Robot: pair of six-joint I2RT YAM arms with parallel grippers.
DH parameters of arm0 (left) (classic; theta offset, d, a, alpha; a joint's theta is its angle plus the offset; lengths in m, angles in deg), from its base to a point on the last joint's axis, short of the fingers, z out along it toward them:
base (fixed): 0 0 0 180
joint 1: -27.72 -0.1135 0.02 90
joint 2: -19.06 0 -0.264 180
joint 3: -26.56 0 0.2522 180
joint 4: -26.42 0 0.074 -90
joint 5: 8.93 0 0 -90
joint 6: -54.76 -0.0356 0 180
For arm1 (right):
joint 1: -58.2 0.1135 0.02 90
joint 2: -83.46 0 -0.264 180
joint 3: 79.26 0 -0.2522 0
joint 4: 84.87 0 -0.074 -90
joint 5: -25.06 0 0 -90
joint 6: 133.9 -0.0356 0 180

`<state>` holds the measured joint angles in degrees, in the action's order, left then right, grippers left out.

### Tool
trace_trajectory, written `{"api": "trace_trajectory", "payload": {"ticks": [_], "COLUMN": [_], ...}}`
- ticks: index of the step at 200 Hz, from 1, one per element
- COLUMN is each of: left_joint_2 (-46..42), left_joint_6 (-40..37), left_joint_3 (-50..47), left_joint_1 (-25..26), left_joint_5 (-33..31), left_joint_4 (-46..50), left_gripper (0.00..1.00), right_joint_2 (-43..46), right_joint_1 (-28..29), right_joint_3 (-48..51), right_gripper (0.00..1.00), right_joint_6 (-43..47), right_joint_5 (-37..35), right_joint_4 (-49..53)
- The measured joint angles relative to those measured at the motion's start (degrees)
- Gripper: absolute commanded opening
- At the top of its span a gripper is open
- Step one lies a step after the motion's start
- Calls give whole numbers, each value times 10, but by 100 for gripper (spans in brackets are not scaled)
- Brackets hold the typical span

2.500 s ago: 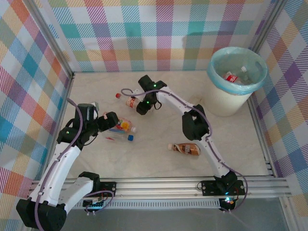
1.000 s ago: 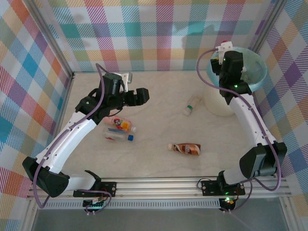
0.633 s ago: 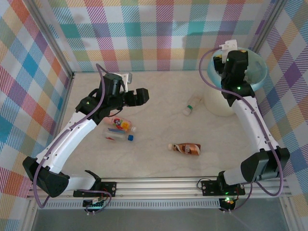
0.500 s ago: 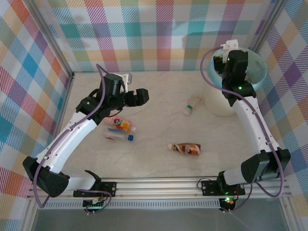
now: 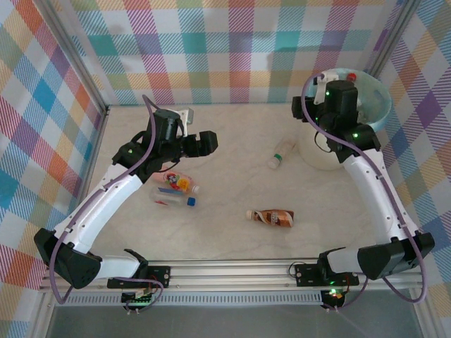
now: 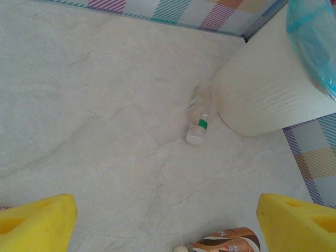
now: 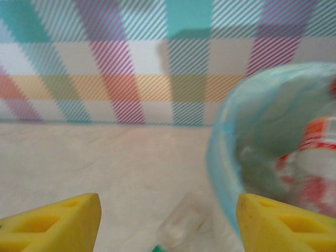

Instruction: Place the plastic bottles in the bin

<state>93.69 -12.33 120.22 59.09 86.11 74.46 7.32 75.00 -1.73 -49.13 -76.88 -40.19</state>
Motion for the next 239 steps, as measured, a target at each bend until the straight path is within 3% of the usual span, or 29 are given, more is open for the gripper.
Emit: {"api": "trace_trajectory", "payload": {"ticks": [39, 80, 130, 169, 210, 239], "left_joint_2": [6, 7, -20, -52, -136, -190], "left_joint_6": [-14, -61, -120, -213, -384, -512], "left_joint_3": [-12, -57, -151, -202, -276, -308], "left_joint_1": [0, 2, 6, 18, 28, 41], "left_joint_5": [18, 41, 60, 104, 177, 210], "left_joint_4": [1, 0, 1, 0, -3, 10], "left_gripper": [88, 89, 89, 91, 95, 96], "right_joint_2": [17, 57, 102, 117, 108, 107], "right_joint_1": [92, 127, 201, 208, 215, 220], "right_joint_3": [62, 206, 309, 329, 341, 403], "right_gripper": [74, 73, 86, 92, 91, 79], "right_joint_6": [-23, -90, -113, -21, 144, 257], "right_joint_5": [44, 77, 137, 151, 199, 220], "right_joint_4": [53, 108, 152, 181, 166, 129]}}
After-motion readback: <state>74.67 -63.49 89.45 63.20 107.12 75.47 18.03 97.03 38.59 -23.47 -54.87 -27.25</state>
